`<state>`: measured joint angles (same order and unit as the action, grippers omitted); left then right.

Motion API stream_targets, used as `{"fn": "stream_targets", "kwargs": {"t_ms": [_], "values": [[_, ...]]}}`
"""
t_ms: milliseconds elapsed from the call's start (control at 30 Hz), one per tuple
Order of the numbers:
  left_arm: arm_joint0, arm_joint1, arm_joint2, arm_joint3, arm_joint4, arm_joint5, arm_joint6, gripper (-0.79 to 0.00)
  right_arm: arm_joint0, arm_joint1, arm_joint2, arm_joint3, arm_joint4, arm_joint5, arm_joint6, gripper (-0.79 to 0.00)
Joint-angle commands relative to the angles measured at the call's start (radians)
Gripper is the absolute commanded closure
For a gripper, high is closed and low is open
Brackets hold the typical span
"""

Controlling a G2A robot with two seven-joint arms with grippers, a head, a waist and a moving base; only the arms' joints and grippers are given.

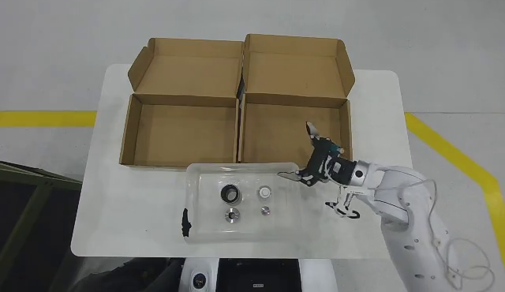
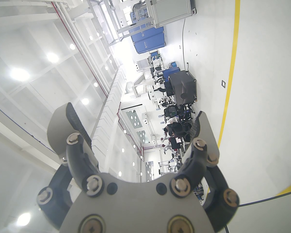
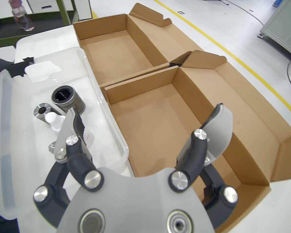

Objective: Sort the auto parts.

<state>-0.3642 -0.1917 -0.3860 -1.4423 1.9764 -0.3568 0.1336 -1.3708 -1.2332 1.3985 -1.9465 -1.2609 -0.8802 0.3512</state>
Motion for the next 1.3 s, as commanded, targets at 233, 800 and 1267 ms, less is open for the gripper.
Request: {"fn": "stream_targets", "kwargs": {"t_ms": [233,800,1267], "values": [[0.0,0.0,0.0,0.0,0.0,0.0,0.0,-0.785,0.025,0.01,-0.106,-0.018,0.009,-0.081,0.1,-0.785],[0.0,0.0,0.0,0.0,0.0,0.0,0.0,-0.785,0.064,0.025,-0.243,0.001,-0.047,-0.105,0.19,-0.785],[0.0,0.0,0.0,0.0,0.0,0.0,0.0,-0.785,0.075,0.043,-0.288,0.011,-0.032,-0.118,0.248,-0.785]]}}
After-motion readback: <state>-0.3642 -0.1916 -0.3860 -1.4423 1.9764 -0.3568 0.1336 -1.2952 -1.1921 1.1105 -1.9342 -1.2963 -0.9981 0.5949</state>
